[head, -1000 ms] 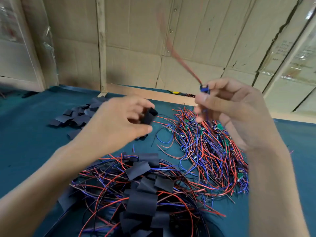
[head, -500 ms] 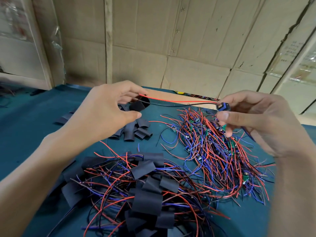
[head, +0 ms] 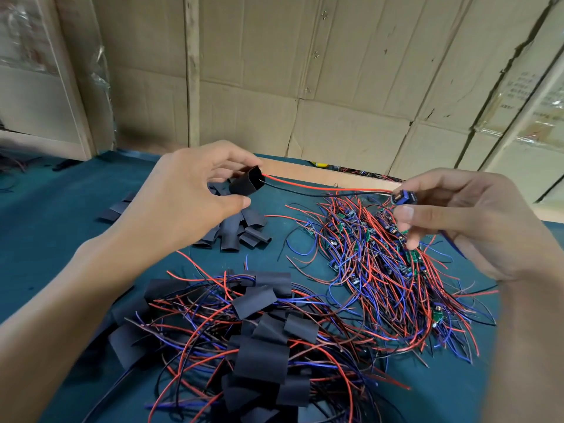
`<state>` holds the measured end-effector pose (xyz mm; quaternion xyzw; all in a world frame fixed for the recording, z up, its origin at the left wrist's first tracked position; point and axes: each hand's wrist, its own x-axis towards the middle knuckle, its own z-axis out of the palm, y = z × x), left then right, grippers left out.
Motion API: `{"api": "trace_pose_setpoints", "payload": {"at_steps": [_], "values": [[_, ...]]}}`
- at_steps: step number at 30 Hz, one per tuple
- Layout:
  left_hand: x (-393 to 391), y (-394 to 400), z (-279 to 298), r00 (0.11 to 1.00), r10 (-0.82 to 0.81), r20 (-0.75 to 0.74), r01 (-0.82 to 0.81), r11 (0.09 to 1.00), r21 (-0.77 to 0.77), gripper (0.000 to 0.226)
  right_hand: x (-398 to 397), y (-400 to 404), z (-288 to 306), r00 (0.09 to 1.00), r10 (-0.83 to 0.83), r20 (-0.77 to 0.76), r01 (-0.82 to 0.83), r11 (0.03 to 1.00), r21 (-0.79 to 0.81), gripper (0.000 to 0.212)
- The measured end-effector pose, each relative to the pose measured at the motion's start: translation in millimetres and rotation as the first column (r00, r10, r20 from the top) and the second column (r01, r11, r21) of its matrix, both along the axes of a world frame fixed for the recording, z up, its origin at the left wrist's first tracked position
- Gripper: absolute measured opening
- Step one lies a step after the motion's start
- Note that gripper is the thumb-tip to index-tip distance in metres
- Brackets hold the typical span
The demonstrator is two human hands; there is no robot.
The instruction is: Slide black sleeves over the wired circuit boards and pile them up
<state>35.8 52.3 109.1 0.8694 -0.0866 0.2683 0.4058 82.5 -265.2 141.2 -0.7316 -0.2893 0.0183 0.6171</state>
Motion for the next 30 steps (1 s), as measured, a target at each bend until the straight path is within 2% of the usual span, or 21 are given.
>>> {"api": "trace_pose_setpoints", "payload": {"at_steps": [3,6,12,14,17,20,24,26,30], "values": [[-1.5,-1.7,0.2,1.0,0.001,-0.011,0.0,0.999,0.039,0.048,0.4,-0.4,-1.1,1.0,-0.005,-0.008,0.005,1.0,-0.004,0.032],[-3.7,-5.1,-0.8,1.0,0.002,-0.005,-0.002,0.995,0.098,0.05,-1.8,3.3,0.2,1.0,0.012,-0.009,-0.012,0.999,-0.04,0.042],[-7.7,-9.3,2.4,0.998,-0.021,0.063,-0.003,0.937,0.35,0.052,-7.2,26.3,2.7,0.998,0.014,0.061,-0.007,0.994,-0.106,0.031],[-9.0,-7.6,4.5,0.997,-0.035,0.068,0.006,0.925,0.381,0.053,-9.6,36.0,3.2,0.994,0.016,0.11,-0.007,0.996,-0.085,0.027],[-9.5,-6.1,5.7,0.997,-0.044,0.071,0.009,0.905,0.426,0.054,-11.2,47.4,2.6,0.985,0.034,0.17,-0.04,0.999,0.034,0.021],[-8.2,-4.8,4.6,0.998,-0.025,0.057,0.0,0.911,0.413,0.056,-12.7,54.2,2.6,0.984,0.033,0.178,-0.052,0.993,0.105,0.019],[-7.7,-6.7,2.2,0.999,-0.024,0.038,0.008,0.922,0.387,0.055,-14.4,61.6,0.6,0.986,0.014,0.167,-0.031,0.994,0.1,0.02],[-8.6,-9.6,3.3,0.999,-0.038,0.034,0.025,0.946,0.323,0.055,-14.7,65.9,-0.5,0.988,0.003,0.158,-0.017,0.996,0.089,0.02],[-13.3,-15.3,6.7,0.993,-0.09,0.073,0.073,0.977,0.199,0.057,-15.4,79.3,-7.1,0.983,-0.045,0.18,0.067,0.991,-0.119,0.022]]}}
